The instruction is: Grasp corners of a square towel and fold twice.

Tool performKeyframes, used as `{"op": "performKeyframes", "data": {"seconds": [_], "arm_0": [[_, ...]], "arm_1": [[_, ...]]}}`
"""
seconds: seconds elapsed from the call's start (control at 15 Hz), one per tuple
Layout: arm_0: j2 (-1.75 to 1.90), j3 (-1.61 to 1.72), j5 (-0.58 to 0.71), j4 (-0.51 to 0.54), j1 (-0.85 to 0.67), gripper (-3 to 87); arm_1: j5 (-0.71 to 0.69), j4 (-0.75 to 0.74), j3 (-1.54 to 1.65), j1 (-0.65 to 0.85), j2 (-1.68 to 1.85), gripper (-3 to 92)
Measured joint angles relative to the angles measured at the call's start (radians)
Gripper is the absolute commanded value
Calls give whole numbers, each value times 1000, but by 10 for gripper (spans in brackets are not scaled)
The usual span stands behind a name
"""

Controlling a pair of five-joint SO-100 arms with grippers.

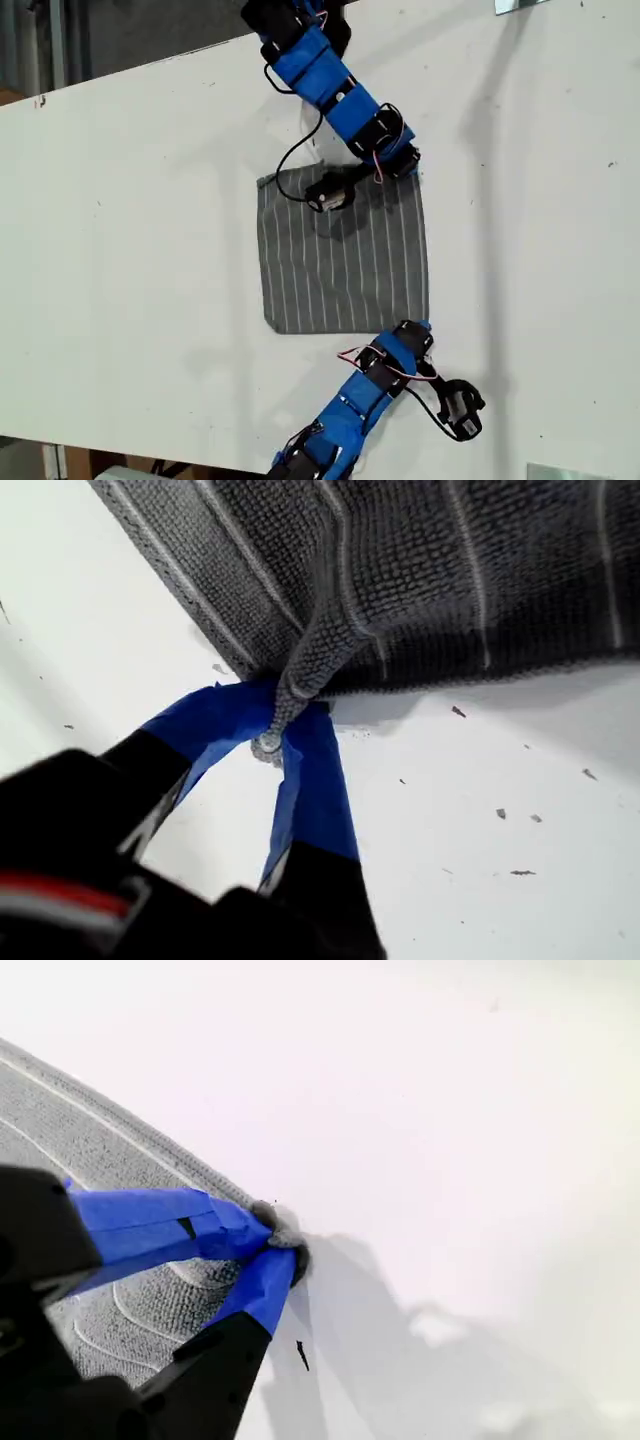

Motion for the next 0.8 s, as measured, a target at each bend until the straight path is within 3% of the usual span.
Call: {"op": "performKeyframes", "data": {"seconds": [0.2, 0.47, 0.8], "arm_0": [[-28, -95, 9, 94, 0, -1], [-78, -402, 38, 374, -29, -1], [-2, -446, 132, 483, -61, -1]], "arm_1": [[-15, 57, -61, -2, -20, -1], [-43, 264, -250, 0, -25, -1], [-64, 393, -268, 87, 69, -1]]}}
